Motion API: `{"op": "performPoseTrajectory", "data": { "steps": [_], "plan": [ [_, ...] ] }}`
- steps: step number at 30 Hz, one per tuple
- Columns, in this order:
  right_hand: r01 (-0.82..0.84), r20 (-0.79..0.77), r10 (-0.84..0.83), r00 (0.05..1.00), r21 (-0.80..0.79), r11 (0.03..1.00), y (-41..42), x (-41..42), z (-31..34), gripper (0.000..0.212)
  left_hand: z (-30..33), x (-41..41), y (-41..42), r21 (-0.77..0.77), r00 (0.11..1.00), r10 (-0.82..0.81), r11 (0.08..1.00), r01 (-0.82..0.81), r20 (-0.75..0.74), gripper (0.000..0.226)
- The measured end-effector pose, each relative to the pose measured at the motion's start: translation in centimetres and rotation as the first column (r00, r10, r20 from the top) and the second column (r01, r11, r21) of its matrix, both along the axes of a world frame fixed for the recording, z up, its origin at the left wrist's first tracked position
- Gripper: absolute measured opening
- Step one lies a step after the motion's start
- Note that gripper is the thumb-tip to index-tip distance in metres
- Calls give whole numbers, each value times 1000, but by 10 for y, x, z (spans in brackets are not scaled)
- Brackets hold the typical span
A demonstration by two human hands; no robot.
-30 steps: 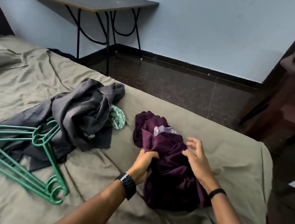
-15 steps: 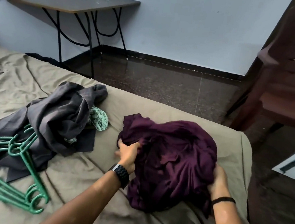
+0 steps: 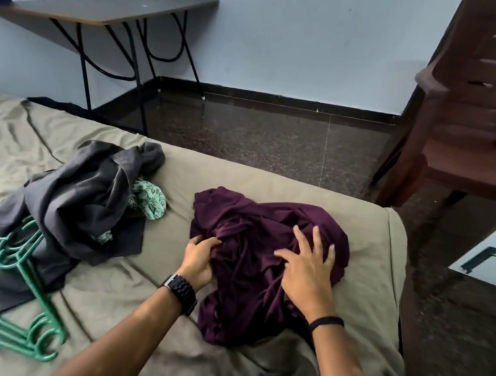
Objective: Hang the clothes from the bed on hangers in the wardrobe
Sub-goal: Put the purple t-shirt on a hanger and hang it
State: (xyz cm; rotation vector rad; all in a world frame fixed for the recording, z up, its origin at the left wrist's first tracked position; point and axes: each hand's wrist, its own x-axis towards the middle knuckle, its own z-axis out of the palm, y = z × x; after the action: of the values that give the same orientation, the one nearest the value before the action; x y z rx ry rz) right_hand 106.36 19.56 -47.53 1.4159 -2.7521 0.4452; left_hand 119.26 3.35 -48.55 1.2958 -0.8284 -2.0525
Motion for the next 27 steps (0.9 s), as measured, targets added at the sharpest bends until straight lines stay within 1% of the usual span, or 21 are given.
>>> {"op": "performPoseTrajectory", "data": {
  "steps": [1,2,3,5,6,8,9,11,12,13,14,15,16,18,20,21,23,24,25,26,27],
  "plan": [
    [17,81,-20,997,39,999,1,-4,-4,43,2,1,0,37,999,5,999,-3,-34,45],
    [39,169,-40,985,9,999,5,-9,-4,48,3,2,0,72,998,2,997,2,-59,44],
    [88,258,-63,964,-84,993,9,-15,-2,52,5,3,1,107,997,-10,994,18,-78,45],
    [312,450,-160,879,-287,906,17,-26,6,56,7,4,1,165,995,-33,985,49,-96,46],
    [438,519,-227,824,-330,836,21,-30,9,56,7,3,2,181,994,-37,982,55,-99,45],
    [578,567,-336,752,-323,750,25,-32,9,55,10,3,5,189,994,-37,980,56,-103,43],
    [578,508,-384,771,-303,758,24,-30,9,53,14,3,7,183,994,-37,981,55,-101,38],
    [472,192,-434,880,-265,841,22,-23,11,48,20,2,13,168,992,-71,982,88,-103,28],
    [380,49,-384,922,-297,876,18,-19,14,43,23,1,15,160,988,-100,980,119,-120,27],
    [266,-33,-298,954,-367,892,14,-13,18,37,27,0,17,151,980,-130,977,153,-148,29],
    [129,-61,-176,982,-460,878,11,-5,20,31,30,-1,17,134,972,-156,974,181,-176,31],
    [16,-8,-24,1000,-558,830,7,7,21,28,35,-2,19,114,961,-180,972,207,-209,32],
    [-14,129,122,984,-630,777,4,22,22,30,40,-4,19,90,948,-207,968,234,-242,31],
    [56,417,276,866,-630,775,0,47,20,55,50,-10,21,26,910,-266,957,289,-319,28],
    [131,571,250,782,-542,830,-4,57,14,76,60,-15,26,-43,856,-319,943,331,-406,27],
    [157,601,242,762,-534,831,-6,56,11,71,64,-17,28,-78,818,-350,932,355,-457,27],
    [237,654,227,721,-541,807,-7,47,9,49,65,-21,29,-100,748,-376,917,387,-547,29],
    [297,700,210,683,-529,795,-7,43,9,41,64,-23,28,-98,736,-372,917,388,-566,31],
    [380,764,207,611,-512,770,-8,39,9,36,61,-25,26,-119,749,-378,919,377,-544,35],
    [491,837,229,498,-490,720,-8,36,10,30,56,-26,23,-190,792,-408,913,362,-454,39],
    [612,893,264,365,-444,655,-9,33,12,25,51,-25,20,-329,848,-460,869,370,-262,43]
  ]
}}
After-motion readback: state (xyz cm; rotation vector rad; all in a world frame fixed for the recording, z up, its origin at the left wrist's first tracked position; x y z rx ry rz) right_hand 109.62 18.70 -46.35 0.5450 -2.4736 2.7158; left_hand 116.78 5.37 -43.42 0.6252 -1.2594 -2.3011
